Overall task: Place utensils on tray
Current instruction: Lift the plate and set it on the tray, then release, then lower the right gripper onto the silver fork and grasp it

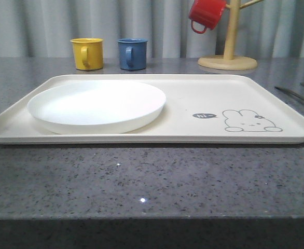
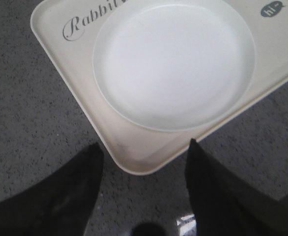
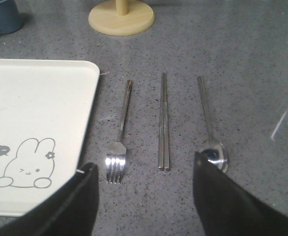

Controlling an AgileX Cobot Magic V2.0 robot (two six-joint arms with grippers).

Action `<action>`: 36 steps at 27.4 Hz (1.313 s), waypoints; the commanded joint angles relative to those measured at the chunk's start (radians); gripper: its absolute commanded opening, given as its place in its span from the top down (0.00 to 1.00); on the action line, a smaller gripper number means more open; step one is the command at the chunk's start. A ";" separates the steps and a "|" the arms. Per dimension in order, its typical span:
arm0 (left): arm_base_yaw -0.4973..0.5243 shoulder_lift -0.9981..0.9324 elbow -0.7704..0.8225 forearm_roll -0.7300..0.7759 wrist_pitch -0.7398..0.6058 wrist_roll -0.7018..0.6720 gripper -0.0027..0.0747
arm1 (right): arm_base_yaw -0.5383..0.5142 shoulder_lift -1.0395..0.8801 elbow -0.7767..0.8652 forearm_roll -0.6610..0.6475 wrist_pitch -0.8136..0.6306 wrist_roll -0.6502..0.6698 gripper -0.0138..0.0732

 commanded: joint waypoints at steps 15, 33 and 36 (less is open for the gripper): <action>-0.028 -0.272 0.158 0.022 -0.032 -0.038 0.49 | 0.064 0.453 -0.335 0.034 0.318 -0.048 0.32; -0.028 -0.272 0.158 0.022 -0.032 -0.038 0.49 | 0.130 1.093 -0.773 -0.086 0.499 0.037 0.32; -0.028 -0.272 0.158 0.022 -0.032 -0.038 0.49 | 0.130 1.154 -0.815 -0.099 0.501 0.063 0.32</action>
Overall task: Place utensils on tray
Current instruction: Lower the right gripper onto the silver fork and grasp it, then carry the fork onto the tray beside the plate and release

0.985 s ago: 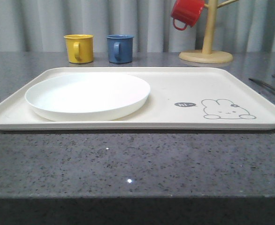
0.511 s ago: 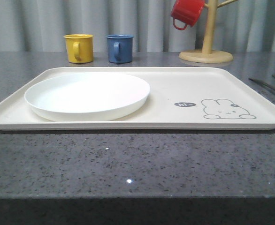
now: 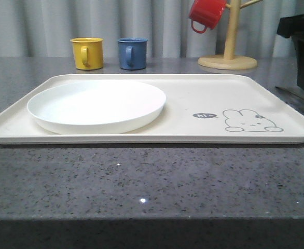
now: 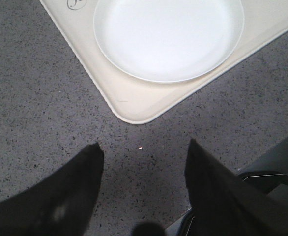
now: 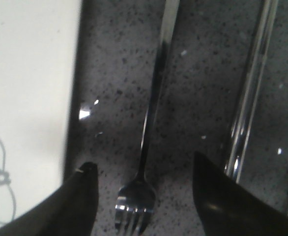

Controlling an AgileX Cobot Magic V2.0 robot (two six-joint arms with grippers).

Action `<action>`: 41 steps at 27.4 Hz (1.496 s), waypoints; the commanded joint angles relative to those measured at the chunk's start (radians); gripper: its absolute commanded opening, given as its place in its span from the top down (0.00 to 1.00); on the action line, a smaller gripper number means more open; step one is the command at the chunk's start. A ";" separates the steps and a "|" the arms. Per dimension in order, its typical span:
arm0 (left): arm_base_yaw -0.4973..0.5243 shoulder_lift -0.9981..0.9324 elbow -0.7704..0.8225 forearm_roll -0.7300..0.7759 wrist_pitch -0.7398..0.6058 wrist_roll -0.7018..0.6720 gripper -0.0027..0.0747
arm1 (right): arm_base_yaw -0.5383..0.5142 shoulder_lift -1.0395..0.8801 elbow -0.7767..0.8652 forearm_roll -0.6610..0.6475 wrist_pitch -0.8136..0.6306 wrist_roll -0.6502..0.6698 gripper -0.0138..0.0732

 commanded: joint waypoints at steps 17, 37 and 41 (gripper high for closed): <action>-0.009 -0.004 -0.026 0.003 -0.052 -0.013 0.49 | 0.000 0.118 -0.121 -0.018 0.039 0.047 0.78; -0.009 -0.004 -0.026 0.003 -0.052 -0.013 0.49 | 0.328 0.085 -0.356 0.023 0.189 0.149 0.82; -0.009 -0.004 -0.026 0.003 -0.052 -0.013 0.49 | 0.379 0.159 -0.381 0.023 0.178 0.293 0.82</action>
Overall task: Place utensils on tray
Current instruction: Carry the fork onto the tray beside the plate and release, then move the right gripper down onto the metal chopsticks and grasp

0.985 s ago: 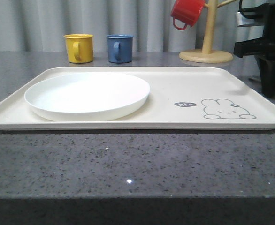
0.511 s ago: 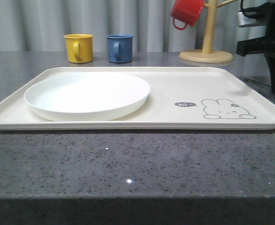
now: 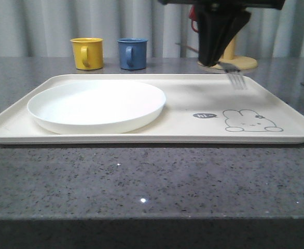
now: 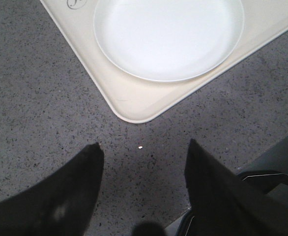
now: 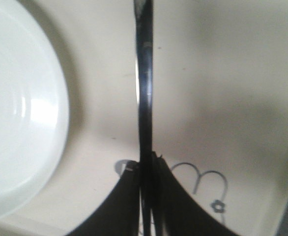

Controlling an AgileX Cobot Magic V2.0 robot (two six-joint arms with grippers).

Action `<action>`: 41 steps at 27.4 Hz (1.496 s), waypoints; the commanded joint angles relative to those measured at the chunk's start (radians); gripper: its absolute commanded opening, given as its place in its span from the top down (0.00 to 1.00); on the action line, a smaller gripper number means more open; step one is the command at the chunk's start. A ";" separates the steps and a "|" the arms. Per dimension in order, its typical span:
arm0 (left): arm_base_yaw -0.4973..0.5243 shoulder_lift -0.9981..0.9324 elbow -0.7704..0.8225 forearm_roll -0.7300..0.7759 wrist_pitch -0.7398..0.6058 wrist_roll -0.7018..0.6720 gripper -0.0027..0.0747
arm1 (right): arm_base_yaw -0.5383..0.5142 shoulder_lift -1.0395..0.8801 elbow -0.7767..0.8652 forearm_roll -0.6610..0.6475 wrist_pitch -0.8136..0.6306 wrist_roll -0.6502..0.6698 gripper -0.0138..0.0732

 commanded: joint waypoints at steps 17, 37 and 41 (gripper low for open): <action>-0.009 -0.004 -0.026 0.003 -0.056 -0.010 0.49 | 0.013 0.076 -0.047 -0.016 -0.006 0.284 0.49; -0.009 -0.004 -0.026 0.003 -0.056 -0.010 0.49 | -0.250 -0.233 -0.014 -0.132 0.107 -0.134 0.42; -0.009 -0.004 -0.026 0.003 -0.056 -0.010 0.49 | -0.396 -0.229 0.080 -0.073 0.105 -0.217 0.45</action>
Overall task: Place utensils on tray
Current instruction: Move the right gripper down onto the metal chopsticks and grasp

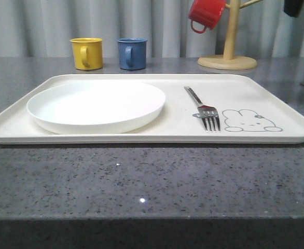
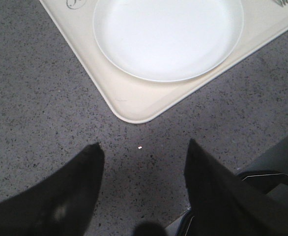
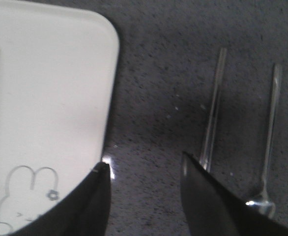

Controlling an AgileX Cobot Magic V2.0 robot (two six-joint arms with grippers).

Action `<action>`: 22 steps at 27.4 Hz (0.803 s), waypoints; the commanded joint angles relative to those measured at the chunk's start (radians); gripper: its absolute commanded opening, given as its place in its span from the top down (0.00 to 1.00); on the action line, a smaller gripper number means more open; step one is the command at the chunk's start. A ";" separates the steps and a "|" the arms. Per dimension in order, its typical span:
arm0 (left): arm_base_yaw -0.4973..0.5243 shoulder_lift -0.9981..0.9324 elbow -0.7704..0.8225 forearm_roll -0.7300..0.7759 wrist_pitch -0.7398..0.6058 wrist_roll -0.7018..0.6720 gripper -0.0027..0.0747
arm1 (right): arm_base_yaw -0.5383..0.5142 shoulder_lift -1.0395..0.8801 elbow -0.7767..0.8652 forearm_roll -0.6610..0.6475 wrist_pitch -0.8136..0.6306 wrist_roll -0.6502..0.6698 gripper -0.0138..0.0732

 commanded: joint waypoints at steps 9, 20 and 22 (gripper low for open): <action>-0.009 -0.004 -0.026 0.003 -0.056 -0.010 0.49 | -0.209 -0.023 0.243 0.020 -0.002 -0.104 0.50; -0.009 -0.004 -0.026 0.003 -0.056 -0.010 0.49 | -0.209 0.081 0.242 0.061 -0.074 -0.116 0.50; -0.009 -0.004 -0.026 0.003 -0.056 -0.010 0.49 | -0.209 0.087 0.241 0.061 -0.087 -0.116 0.51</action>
